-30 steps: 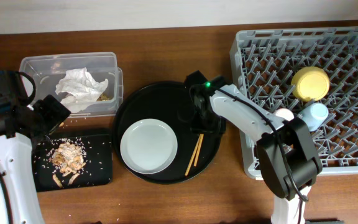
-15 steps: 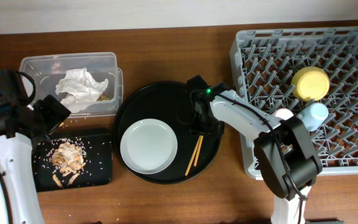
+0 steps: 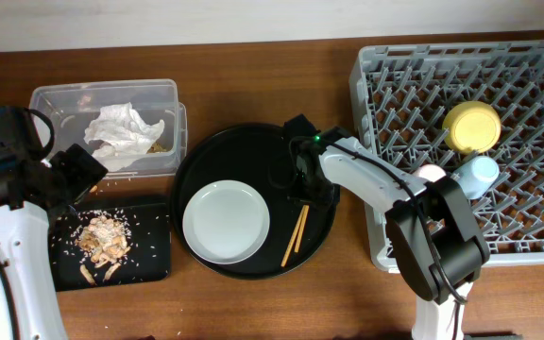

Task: Sort waste into correct bins and load items into the dishwasher rack
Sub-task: 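Reach the right gripper to the chopsticks and grasp one, then carry the chopstick into the rack and release it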

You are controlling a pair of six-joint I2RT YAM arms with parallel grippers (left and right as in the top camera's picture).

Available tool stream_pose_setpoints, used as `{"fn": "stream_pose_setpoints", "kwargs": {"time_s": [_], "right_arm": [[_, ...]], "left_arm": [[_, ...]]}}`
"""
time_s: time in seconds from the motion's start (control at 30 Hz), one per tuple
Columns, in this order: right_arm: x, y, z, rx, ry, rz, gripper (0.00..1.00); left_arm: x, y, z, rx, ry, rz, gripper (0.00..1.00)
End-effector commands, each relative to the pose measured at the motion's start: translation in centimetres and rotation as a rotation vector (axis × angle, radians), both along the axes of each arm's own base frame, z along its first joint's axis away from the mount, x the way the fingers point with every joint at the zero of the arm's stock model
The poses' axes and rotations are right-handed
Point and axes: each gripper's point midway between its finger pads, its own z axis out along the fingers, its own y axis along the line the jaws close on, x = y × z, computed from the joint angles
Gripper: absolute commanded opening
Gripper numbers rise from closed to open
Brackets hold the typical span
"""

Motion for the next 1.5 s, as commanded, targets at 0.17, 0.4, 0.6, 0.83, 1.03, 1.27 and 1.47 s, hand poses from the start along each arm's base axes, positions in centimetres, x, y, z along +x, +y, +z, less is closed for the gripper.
{"fn": "stream_pose_setpoints", "kwargs": {"time_s": [0.17, 0.4, 0.6, 0.83, 1.03, 1.27, 1.47], "right_arm": [[-0.2, -0.3, -0.5, -0.018, -0.002, -0.005, 0.27], [0.0, -0.2, -1.1, -0.008, -0.016, -0.006, 0.26], [0.2, 0.4, -0.3, 0.021, -0.020, -0.006, 0.19], [0.6, 0.8, 1.9, 0.032, -0.012, 0.014, 0.04], [0.7, 0.7, 3.1, 0.027, -0.006, 0.034, 0.04], [5.4, -3.1, 12.1, 0.045, -0.097, 0.124, 0.04], [11.0, -12.0, 20.8, 0.037, -0.330, 0.157, 0.04]], "left_arm": [[-0.1, 0.2, 0.6, 0.012, -0.017, 0.002, 0.99], [-0.1, 0.2, 0.6, 0.012, -0.017, 0.002, 0.99], [-0.1, 0.2, 0.6, 0.012, -0.017, 0.002, 0.99], [-0.1, 0.2, 0.6, 0.012, -0.017, 0.002, 0.99], [-0.1, 0.2, 0.6, 0.012, -0.017, 0.002, 0.99], [-0.1, 0.2, 0.6, 0.012, -0.017, 0.002, 0.99], [-0.1, 0.2, 0.6, 0.012, -0.017, 0.002, 0.99]]}}
